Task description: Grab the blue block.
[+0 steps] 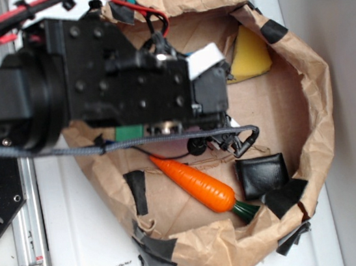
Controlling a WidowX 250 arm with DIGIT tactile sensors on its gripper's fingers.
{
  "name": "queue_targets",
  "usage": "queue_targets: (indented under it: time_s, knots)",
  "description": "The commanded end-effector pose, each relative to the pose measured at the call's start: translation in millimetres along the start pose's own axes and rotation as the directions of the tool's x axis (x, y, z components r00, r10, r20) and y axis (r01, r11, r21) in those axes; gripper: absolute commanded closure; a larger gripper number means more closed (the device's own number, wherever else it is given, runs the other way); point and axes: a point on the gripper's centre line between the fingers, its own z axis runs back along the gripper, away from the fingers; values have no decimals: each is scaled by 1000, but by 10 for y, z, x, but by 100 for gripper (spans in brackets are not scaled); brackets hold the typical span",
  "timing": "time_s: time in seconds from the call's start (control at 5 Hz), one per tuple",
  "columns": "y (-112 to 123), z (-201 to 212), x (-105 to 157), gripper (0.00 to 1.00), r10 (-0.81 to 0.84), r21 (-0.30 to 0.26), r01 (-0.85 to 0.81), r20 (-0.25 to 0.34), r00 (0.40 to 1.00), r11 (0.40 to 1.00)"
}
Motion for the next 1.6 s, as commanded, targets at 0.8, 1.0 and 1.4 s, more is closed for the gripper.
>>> queue_targets:
  time_s: [0.8,1.0,1.4]
  knots:
    - [25,-207,110,0,146,-50,-149,-68,987,988]
    - [157,-150,73,0,273,-5,-275,-82,958,962]
    - [371,149,135,0,409,31,-410,47,911,911]
